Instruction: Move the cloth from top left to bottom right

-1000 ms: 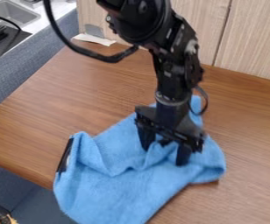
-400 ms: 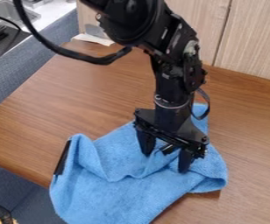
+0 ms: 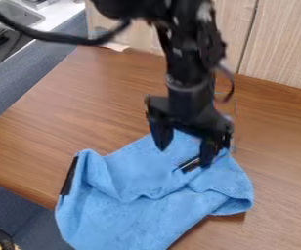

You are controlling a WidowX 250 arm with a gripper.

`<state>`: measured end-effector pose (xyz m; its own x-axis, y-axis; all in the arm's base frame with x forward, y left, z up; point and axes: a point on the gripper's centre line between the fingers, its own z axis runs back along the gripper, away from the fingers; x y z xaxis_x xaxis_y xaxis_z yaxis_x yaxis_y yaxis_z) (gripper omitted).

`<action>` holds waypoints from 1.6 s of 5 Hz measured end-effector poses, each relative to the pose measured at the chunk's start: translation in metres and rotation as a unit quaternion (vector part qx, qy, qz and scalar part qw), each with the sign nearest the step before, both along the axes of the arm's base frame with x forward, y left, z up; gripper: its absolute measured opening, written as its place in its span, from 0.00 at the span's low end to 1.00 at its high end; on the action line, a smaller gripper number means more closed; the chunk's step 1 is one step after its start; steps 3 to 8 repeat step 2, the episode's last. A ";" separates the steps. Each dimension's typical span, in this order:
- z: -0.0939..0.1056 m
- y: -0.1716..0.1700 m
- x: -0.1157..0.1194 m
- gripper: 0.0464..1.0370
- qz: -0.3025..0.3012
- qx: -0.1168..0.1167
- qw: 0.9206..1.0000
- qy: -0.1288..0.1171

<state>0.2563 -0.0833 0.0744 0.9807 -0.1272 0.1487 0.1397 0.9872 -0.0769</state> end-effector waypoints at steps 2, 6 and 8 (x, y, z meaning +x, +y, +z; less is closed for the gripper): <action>0.049 0.033 -0.008 0.96 0.045 -0.024 0.998 -0.039; 0.049 0.033 -0.008 0.96 0.045 -0.024 0.998 -0.039; 0.049 0.033 -0.008 0.96 0.045 -0.024 0.998 -0.039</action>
